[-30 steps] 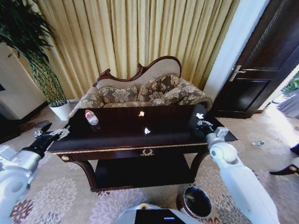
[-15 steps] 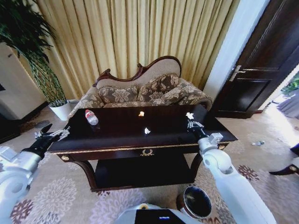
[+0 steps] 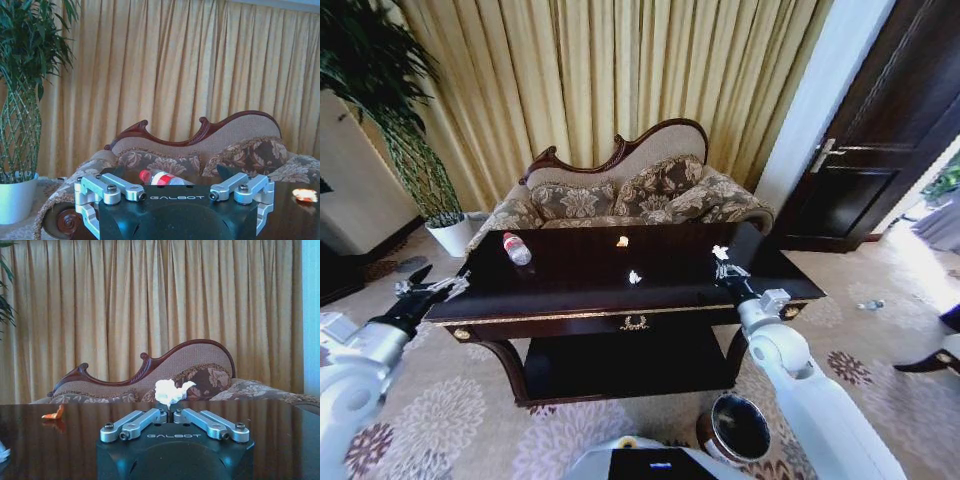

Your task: Move to the front of the table and place the trash on the table into the trash bin.

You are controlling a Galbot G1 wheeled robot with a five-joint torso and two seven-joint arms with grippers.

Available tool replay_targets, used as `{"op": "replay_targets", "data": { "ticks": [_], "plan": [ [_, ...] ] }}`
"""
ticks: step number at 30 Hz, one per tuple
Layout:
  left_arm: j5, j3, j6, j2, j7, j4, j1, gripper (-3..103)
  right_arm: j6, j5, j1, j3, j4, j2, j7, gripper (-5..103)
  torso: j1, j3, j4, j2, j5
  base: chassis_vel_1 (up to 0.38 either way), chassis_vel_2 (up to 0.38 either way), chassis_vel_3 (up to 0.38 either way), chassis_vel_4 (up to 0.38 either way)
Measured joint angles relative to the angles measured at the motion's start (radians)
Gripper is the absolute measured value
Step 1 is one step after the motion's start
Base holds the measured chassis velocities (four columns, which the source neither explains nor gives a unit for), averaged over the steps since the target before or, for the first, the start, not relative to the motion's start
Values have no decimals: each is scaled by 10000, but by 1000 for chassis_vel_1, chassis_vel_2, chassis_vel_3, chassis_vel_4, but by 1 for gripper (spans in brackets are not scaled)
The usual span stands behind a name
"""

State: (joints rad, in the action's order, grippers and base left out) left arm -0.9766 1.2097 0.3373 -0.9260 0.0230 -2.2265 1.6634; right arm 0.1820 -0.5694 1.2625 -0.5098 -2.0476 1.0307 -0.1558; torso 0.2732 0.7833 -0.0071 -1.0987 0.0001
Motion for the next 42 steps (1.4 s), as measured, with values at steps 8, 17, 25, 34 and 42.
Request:
{"op": "replay_targets", "data": {
  "ticks": [8, 17, 25, 34, 42],
  "plan": [
    [5, -31, 0, -6, 0, 7, -33, 100, -62, 91, 32, -21, 36, 14, -7, 2, -3, -1, 1, -2, -1, 171, -183, -173, 170],
    [25, -24, -13, 4, 7, 24, -13, 100, -165, 235, 38, -38, 157, 77, -18, 2, -1, -1, 2, 0, -1, 150, -140, -143, 133],
    [65, -24, -13, -44, 19, -35, 33, 100, -369, 264, 229, -110, 359, 197, 365, 2, -3, -1, 0, -2, 0, 137, -136, -134, 134],
    [85, 1, -23, -66, 19, -92, 83, 100, -274, 243, 587, -379, 1162, 453, 899, 2, -1, 1, 1, 0, -1, 36, -44, -25, 41],
    [68, 120, -102, -128, 20, -118, 213, 100, -362, 854, 1106, -1043, 3420, 687, 2040, 2, 1, 1, 1, 2, 1, 0, 0, 0, 0]
  ]
}}
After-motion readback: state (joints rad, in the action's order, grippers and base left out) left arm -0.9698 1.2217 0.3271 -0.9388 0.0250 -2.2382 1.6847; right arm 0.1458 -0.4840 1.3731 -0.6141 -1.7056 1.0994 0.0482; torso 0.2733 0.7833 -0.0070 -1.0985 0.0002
